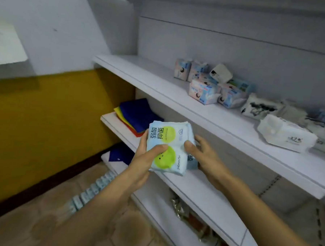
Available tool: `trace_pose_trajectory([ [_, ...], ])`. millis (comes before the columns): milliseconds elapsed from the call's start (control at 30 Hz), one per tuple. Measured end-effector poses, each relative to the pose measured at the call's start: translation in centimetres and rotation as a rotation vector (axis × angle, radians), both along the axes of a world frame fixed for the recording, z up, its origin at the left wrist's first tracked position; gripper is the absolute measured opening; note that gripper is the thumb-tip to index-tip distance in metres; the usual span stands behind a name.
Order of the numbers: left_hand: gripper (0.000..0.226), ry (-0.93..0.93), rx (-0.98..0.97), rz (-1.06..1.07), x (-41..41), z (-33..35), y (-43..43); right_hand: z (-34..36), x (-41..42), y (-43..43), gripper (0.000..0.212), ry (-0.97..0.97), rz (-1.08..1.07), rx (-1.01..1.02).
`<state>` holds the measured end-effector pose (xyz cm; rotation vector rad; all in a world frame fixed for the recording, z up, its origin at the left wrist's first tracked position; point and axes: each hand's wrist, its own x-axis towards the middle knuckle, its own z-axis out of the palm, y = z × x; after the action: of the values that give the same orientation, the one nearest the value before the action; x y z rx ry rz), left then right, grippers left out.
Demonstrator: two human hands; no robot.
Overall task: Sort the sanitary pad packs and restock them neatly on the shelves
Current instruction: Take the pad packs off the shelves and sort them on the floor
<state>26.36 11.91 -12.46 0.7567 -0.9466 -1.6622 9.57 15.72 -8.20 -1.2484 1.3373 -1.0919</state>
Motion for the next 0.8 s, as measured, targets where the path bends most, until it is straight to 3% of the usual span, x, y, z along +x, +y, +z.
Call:
trace_pose_trajectory([
  [67,0.073,-0.160,-0.014,0.055,2.7,-1.1,0.6,-0.3,3.3,0.1,0.038,-0.022,0.241,0.024],
  [133,0.066,-0.233,0.029,0.098,5.6,-2.3,0.9,-0.9,6.8,-0.4,0.033,-0.028,0.339,0.032],
  [200,0.070,-0.230,0.129,0.112,8.8,-3.8,0.4,-2.4,10.1,-2.0,0.033,0.000,0.288,0.023],
  [300,0.085,-0.348,0.141,0.312,14.3,-5.3,-1.7,-5.1,15.2,-5.4,0.059,0.171,0.135,-0.011],
  [367,0.082,-0.468,0.071,0.450,17.9,-5.8,-3.1,-6.0,19.5,-7.6,0.079,0.358,0.101,-0.114],
  [433,0.069,-0.478,0.019,0.451,21.1,-6.6,-4.7,-6.7,23.8,-10.1,0.088,0.441,0.132,-0.188],
  [500,0.076,-0.470,0.034,0.402,24.3,-7.8,-6.7,-8.1,28.5,-12.7,0.093,0.469,0.258,-0.172],
  [567,0.080,-0.474,0.103,0.409,28.1,-9.5,-9.4,-10.2,32.5,-15.3,0.086,0.401,0.392,-0.098],
  [633,0.055,-0.429,0.212,0.399,32.4,-12.3,-12.0,-12.7,35.8,-17.8,0.058,0.252,0.436,0.041],
  [700,0.034,-0.376,0.310,0.364,36.3,-15.7,-13.7,-16.0,38.8,-19.4,0.045,0.104,0.431,0.245],
  [800,0.041,-0.403,0.485,0.368,40.1,-21.4,-14.9,-22.1,42.1,-21.2,0.038,0.072,0.347,0.463],
])
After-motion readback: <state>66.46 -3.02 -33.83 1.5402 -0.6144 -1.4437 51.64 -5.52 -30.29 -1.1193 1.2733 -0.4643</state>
